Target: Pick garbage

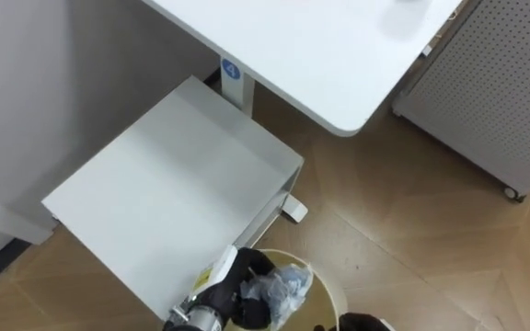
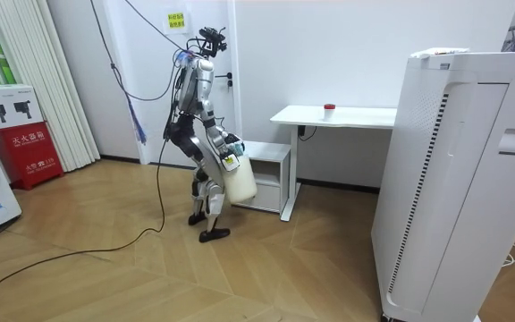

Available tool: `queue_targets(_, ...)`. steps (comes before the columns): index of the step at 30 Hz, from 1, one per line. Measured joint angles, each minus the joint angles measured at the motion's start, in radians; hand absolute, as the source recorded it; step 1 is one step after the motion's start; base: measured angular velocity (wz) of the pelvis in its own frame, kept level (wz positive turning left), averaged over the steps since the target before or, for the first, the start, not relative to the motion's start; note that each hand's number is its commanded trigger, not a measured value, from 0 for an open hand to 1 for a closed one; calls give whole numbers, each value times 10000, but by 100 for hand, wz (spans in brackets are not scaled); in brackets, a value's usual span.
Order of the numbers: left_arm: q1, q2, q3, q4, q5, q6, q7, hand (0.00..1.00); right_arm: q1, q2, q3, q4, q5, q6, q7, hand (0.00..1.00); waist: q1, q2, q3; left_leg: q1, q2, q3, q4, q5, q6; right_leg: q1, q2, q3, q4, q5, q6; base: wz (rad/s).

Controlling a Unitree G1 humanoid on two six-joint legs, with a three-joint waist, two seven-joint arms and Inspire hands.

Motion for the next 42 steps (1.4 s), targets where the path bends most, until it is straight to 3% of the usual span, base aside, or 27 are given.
queue_targets(8,46,-7,-159,1,265,0,-765,0,5,-96,-5,6,-279,-116,126,100,33,67,-30,33,-41,65,-86,2,-3,-48,-23,13,2,2,1,-2)
queue_targets(12,87,12,-174,0,271,1,-1032,0,4,-155,-22,1,-378,-157,135,100,29,226,-28,58,-39,97,-97,2,-3,-47,-37,8,28,4,-1,0)
queue_targets(22,109,15,-207,1,485,0,-1056,0,76,-166,-23,59,-413,-170,112,100,41,311,-31,342,-52,140,-188,23,-34,126,-42,-3,127,20,-29,-1)
queue_targets(27,181,220,-211,-8,1046,0,-1054,0,226,-230,-35,126,-287,-144,129,100,28,364,-25,1008,-63,141,-442,42,-60,872,-38,-112,-255,23,-28,0)
queue_targets(35,916,718,-183,-461,1350,31,-1053,0,396,-372,-159,138,-352,-120,176,100,43,427,-68,1980,-145,134,-981,100,-144,1860,-48,-303,-772,33,-8,1)
queue_targets(42,1797,1160,558,-2597,1342,54,-1203,0,1065,-687,-1025,-396,-331,-128,357,100,59,476,-166,3240,-303,120,-1549,149,-224,3068,-135,-431,-1233,-7,52,-1)
